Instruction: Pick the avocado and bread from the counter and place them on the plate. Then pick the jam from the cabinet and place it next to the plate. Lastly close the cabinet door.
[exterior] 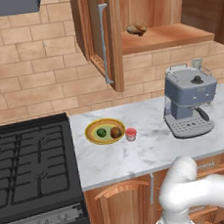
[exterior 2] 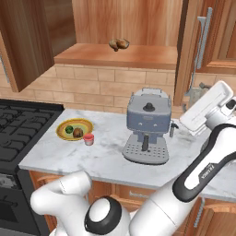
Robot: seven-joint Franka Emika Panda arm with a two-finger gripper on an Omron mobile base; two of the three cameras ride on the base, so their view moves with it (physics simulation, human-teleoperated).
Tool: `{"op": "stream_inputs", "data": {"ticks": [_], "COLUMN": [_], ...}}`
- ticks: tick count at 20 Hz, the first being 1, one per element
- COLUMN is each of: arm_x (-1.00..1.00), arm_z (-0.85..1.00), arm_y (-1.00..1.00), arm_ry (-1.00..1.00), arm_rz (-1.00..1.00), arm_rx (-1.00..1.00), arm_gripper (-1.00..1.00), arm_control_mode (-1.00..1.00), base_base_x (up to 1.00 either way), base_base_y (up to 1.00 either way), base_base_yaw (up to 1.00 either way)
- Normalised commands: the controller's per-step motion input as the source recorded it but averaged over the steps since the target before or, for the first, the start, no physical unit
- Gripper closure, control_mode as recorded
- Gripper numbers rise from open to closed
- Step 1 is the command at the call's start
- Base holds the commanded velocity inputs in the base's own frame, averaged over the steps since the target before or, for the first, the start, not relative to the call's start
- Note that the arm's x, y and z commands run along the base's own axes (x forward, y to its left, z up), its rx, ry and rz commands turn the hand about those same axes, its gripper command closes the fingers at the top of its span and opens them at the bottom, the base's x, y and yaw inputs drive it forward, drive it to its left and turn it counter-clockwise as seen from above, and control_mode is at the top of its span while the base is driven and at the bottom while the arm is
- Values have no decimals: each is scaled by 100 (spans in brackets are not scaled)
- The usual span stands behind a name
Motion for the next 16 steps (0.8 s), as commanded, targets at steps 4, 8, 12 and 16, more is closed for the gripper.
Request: {"op": "stream_inputs", "data": {"ticks": [4, 8, 12, 16], "arm_x": [0, 0, 0, 0], "arm_z": [23, 6, 2, 9], "arm_y": [8, 21, 31, 47], "arm_ry": [-5, -1, 0, 0], "arm_rz": [0, 0, 0, 0], "arm_rx": [-7, -12, -16, -21], "arm_gripper": [-100, -100, -100, -100], "arm_control_mode": [-100, -100, -100, -100], "base_base_x": [0, 0, 0, 0], "base_base_y": [0, 0, 0, 0], "base_base_yaw": [0, 0, 0, 0]}}
